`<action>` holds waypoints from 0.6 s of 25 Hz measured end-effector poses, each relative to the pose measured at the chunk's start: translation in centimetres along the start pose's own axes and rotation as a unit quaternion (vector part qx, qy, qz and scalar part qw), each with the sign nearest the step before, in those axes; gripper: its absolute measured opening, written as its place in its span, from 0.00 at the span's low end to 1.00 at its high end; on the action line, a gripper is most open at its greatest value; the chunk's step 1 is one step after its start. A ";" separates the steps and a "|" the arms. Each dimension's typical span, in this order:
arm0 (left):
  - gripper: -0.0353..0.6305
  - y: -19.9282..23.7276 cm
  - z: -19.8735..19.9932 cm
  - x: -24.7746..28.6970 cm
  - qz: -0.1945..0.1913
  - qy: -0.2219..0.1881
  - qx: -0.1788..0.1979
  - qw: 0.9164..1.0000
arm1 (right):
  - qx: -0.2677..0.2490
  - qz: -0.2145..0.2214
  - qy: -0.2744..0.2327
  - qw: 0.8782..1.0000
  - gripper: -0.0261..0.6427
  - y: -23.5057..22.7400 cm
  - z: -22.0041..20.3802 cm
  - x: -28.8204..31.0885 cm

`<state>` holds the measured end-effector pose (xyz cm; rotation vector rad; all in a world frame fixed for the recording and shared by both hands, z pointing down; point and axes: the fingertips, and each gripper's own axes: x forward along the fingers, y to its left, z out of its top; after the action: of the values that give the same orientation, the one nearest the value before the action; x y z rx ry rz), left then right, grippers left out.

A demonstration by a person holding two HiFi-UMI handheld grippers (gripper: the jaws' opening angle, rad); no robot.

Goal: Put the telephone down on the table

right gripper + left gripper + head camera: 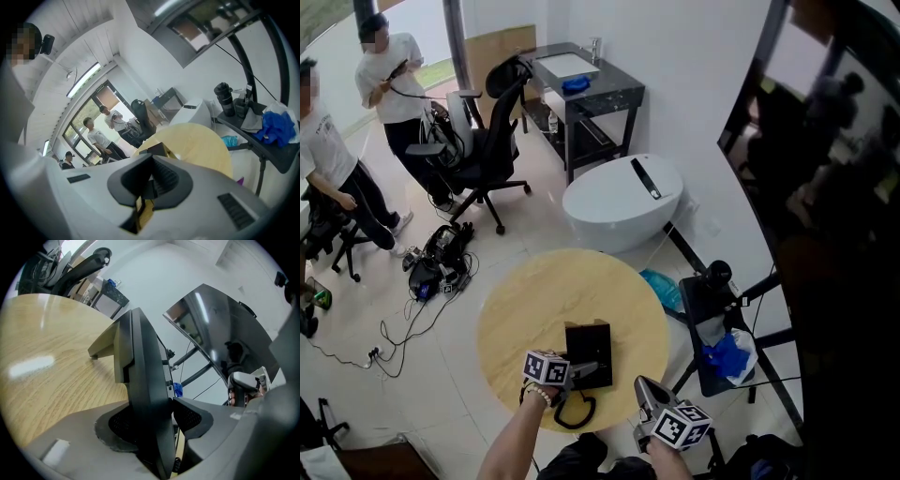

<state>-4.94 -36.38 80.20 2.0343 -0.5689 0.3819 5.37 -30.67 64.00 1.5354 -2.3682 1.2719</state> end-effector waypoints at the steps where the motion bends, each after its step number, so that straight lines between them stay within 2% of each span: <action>1: 0.45 0.1 0.1 -0.1 0.008 0.000 0.008 1.000 | 0.000 0.000 0.000 1.000 0.04 0.1 0.0 0.0; 12: 0.63 1.8 0.5 -0.8 0.076 -0.007 0.045 0.996 | -0.003 0.000 0.001 1.000 0.04 0.4 -0.2 -0.4; 15: 0.68 2.5 0.3 -1.5 0.118 -0.020 0.037 0.992 | -0.007 0.000 0.002 1.000 0.04 0.4 -0.3 -0.5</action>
<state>-7.53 -37.33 81.12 2.0545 -0.8341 0.5100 5.17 -30.01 63.75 1.5284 -2.3688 1.2551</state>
